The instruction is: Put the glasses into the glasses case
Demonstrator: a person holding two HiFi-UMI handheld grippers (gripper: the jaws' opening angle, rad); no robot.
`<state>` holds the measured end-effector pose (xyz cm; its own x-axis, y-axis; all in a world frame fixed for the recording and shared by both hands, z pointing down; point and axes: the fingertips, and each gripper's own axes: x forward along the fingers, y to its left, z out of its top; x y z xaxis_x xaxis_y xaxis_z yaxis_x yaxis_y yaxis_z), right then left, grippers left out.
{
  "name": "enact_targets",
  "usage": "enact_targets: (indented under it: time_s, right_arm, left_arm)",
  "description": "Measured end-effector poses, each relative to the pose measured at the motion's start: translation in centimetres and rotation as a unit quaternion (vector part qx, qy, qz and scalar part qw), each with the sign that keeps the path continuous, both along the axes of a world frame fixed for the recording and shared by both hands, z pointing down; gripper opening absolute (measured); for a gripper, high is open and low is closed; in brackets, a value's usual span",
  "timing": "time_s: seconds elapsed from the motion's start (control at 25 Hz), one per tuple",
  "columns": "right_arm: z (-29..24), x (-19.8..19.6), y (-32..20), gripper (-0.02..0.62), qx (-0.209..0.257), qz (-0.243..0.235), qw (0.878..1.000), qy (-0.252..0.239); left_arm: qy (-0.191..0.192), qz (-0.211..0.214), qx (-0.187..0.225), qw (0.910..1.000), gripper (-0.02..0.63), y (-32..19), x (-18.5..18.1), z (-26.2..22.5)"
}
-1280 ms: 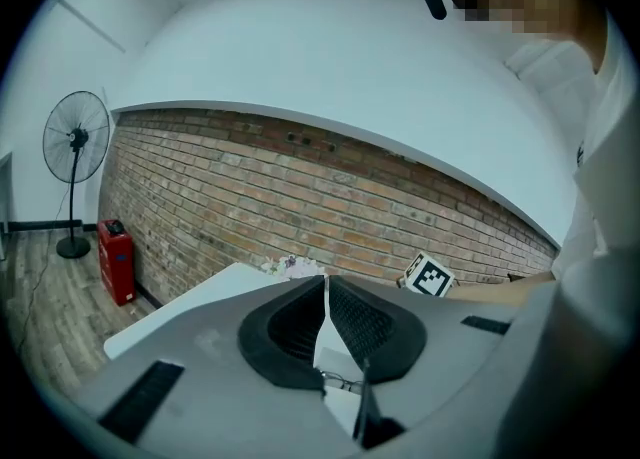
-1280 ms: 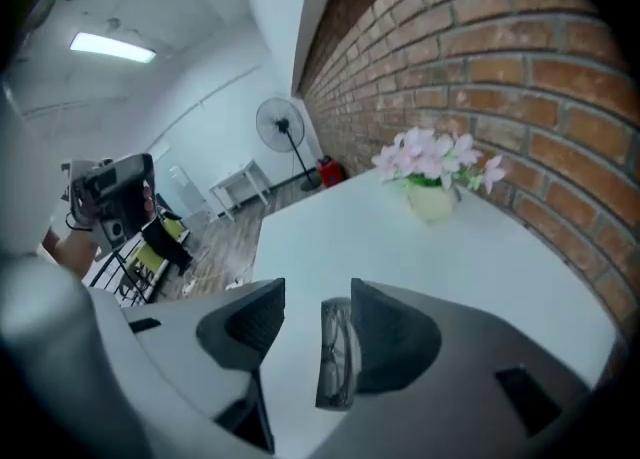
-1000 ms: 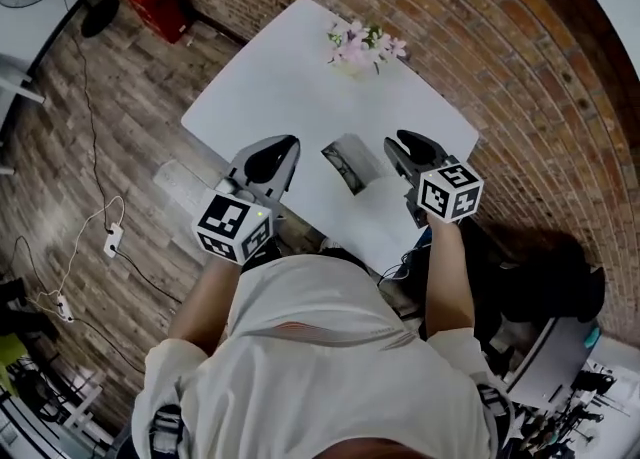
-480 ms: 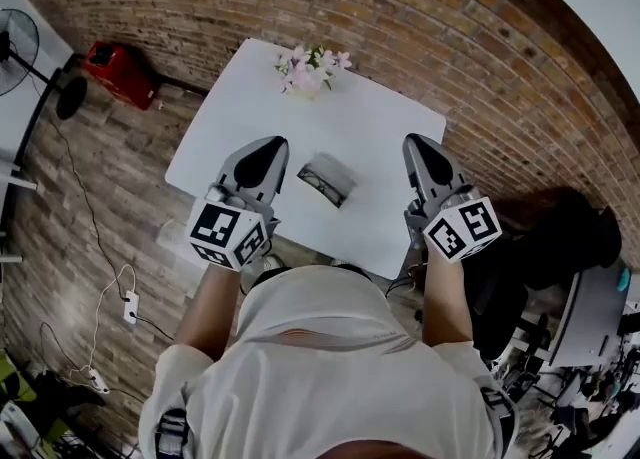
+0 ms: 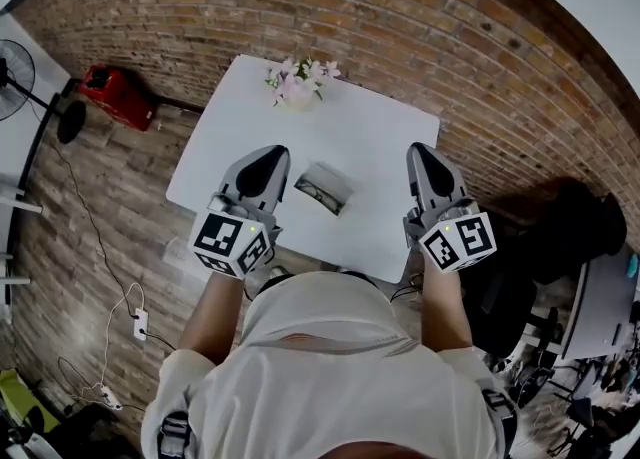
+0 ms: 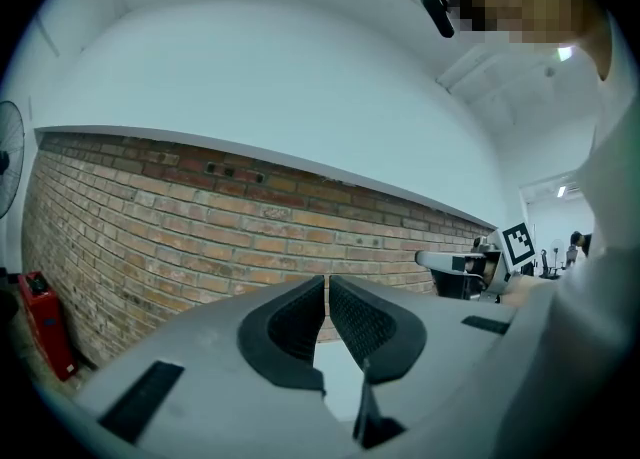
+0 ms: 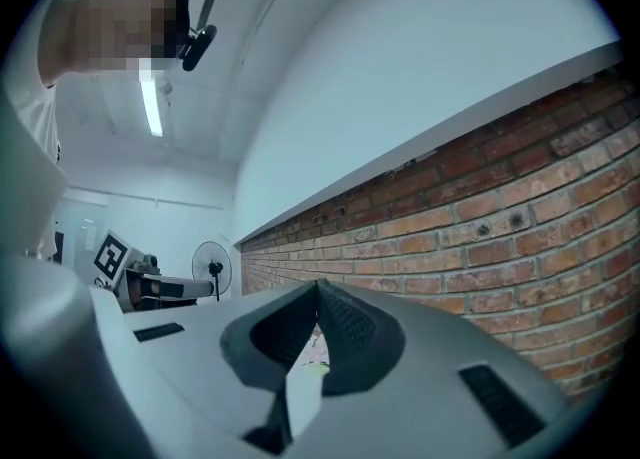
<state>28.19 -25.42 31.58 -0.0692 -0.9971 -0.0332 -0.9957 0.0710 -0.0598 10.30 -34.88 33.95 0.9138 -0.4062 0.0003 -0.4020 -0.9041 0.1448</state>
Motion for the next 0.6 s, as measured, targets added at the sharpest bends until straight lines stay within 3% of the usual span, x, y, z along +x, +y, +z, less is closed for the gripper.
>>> enact_targets:
  time_s: [0.6]
  right_arm:
    - [1.1, -1.5, -0.9, 0.052, -0.018, -0.038, 0.999, 0.004]
  left_arm:
    - [-0.001, -0.014, -0.003, 0.9999, 0.026, 0.6, -0.7, 0.0]
